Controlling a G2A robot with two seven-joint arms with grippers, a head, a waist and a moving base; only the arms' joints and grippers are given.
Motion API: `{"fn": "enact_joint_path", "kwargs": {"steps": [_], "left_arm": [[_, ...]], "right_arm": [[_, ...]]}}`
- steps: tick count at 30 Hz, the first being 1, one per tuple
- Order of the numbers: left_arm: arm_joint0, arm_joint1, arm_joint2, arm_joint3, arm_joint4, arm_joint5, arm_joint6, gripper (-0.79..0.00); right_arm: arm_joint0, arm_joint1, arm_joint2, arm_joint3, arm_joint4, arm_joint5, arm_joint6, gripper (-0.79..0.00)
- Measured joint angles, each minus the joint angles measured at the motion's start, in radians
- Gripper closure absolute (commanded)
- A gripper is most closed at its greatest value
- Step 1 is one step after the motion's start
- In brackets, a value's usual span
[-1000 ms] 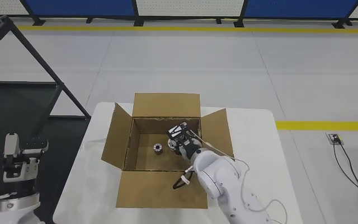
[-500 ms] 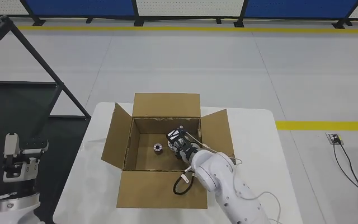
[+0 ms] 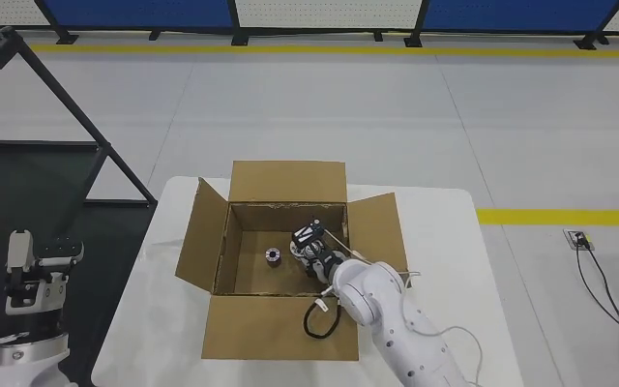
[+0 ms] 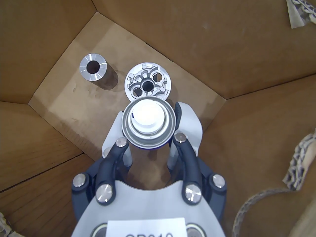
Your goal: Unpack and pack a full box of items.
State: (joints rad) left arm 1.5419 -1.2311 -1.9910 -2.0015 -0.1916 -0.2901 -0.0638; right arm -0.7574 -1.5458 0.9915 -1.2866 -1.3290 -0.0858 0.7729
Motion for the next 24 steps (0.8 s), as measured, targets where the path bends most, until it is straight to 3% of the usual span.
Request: {"fn": "enact_joint_path", "kwargs": {"steps": [7,10,14,24], "left_arm": [[0.0,0.0,0.0,0.0,0.0,0.0,0.0,-0.785],[0.0,0.0,0.0,0.0,0.0,0.0,0.0,-0.785],[0.0,0.0,0.0,0.0,0.0,0.0,0.0,-0.785],[0.0,0.0,0.0,0.0,0.0,0.0,0.0,-0.785]], "right_arm": [[-0.022,0.004,0.014,-0.019,-0.006,-0.005,-0.003,-0.499],[-0.037,0.008,0.025,-0.039,-0.006,-0.013,-0.007,-0.69],[-0.055,0.012,0.035,-0.064,-0.011,-0.022,-0.008,-0.785],[-0.157,0.027,0.085,-0.24,-0.004,-0.035,-0.141,-0.785]]}}
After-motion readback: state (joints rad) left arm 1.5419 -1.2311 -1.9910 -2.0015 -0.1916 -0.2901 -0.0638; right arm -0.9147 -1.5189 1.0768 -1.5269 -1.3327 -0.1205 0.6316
